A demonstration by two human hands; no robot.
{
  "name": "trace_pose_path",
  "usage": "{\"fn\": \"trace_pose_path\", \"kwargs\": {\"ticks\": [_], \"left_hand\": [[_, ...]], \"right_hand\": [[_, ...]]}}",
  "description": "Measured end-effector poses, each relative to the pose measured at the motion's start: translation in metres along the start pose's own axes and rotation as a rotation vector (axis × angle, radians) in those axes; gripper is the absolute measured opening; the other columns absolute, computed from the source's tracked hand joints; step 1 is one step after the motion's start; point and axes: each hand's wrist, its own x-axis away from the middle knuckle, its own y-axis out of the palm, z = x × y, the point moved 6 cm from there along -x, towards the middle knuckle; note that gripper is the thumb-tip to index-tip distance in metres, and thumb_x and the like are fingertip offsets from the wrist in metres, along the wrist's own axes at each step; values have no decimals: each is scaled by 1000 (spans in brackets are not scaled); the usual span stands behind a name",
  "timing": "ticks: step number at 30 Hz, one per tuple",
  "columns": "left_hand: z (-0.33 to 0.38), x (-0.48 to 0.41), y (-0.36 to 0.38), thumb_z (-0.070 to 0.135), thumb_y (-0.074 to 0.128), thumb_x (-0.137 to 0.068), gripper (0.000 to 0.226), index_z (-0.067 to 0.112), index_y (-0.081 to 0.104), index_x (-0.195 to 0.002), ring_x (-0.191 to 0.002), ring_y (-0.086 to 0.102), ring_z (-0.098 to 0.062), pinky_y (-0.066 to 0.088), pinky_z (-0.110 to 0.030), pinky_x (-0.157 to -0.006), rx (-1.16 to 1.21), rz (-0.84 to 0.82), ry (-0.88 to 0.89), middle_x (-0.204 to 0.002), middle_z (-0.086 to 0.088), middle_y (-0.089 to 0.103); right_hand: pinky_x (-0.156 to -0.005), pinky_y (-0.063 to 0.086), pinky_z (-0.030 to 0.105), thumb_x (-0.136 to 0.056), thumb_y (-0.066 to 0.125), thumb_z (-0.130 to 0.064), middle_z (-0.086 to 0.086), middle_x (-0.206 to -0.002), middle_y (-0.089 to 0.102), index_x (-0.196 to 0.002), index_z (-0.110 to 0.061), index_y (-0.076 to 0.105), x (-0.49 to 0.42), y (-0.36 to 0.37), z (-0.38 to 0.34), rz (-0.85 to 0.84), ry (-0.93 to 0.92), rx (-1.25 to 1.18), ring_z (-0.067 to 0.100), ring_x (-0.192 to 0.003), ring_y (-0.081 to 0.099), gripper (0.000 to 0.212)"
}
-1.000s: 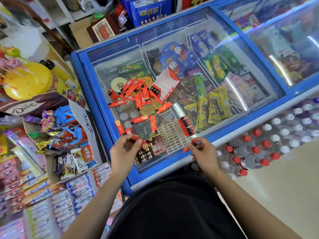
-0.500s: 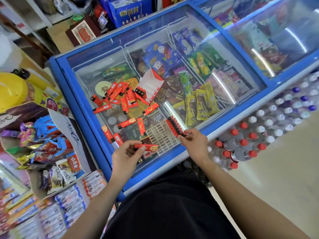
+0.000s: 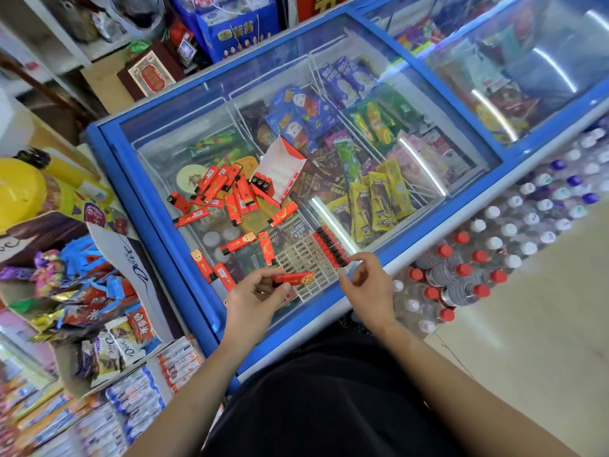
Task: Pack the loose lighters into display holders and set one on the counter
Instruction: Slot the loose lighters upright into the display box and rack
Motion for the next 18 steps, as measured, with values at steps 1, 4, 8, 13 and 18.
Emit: {"fn": "trace_pose_path", "kwargs": {"ticks": [1,4,8,13,18], "left_hand": [[1,-1,3,15,79,-87,19,28,75,-100,-74,62,-17,57,-29,-68,-8,-11,11,-79,3,70],[5,-1,15,14,80,-87,18,28,76,-97,-76,65,-19,58,-34,-73,-6,-79,55,-81,3,72],[8,0,34,15,82,-84,20,27,77,-98,-81,69,-16,57,-31,-77,-49,-193,118,-86,8,74],[0,-3,4,25,86,-81,34,28,74,-113,-109,60,-4,45,-26,-99,-347,13,275,-109,22,69],[-36,-11,-35,33,83,-83,52,25,66,-131,-119,43,-2,34,-33,-108,-508,127,185,-125,19,57]], "right_hand": [[-64,42,20,-83,80,-17,-8,-71,52,-105,-32,59,7,1,-9,-21,-79,-8,8,-62,50,34],[-71,45,13,-79,83,-23,-21,-93,49,-115,-27,65,25,19,-37,-200,-316,71,3,-76,53,40],[-74,53,20,-81,80,-20,-16,-93,49,-107,-16,72,30,30,-48,-206,-459,108,5,-78,58,28],[-75,55,24,-79,85,-17,-6,-91,65,-98,-26,75,15,9,-6,-63,-137,-59,10,-77,65,23],[-75,58,20,-81,84,-17,-3,-94,73,-97,-17,74,2,-10,39,77,151,-162,4,-81,70,19]]}}
